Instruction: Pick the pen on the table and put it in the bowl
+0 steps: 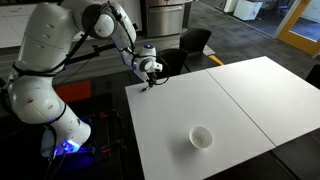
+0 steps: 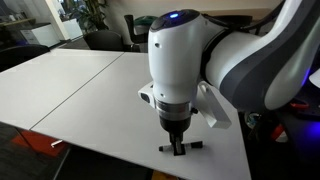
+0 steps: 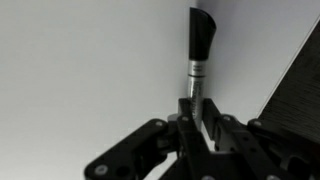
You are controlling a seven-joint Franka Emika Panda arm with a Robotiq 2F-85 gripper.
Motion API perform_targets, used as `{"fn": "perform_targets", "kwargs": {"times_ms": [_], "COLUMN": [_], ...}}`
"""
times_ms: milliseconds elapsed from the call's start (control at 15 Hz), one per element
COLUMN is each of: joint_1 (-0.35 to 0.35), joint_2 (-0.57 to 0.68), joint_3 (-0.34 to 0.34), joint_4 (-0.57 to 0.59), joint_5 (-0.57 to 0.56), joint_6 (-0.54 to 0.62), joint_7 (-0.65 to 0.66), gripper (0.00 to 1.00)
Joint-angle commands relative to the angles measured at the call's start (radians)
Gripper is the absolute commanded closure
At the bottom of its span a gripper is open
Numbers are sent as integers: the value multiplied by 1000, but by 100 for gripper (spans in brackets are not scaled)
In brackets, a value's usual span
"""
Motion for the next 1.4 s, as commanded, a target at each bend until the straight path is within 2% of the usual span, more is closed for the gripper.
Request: {"fn": "perform_targets", "kwargs": {"times_ms": [0, 400, 533, 1067, 1333], "joint_1": [-30, -196, -231, -326, -338], "joint_2": [-37, -171, -234, -456, -514], "joint_3": [23, 145, 151, 95, 39], "joint_4": [4, -50, -70, -133, -135], "joint_5": [37, 146, 168, 178, 142], "joint_6": [-48, -191, -261, -475, -516], "joint_7": [-25, -200, -241, -351, -303], "gripper": [95, 95, 95, 95, 95]}}
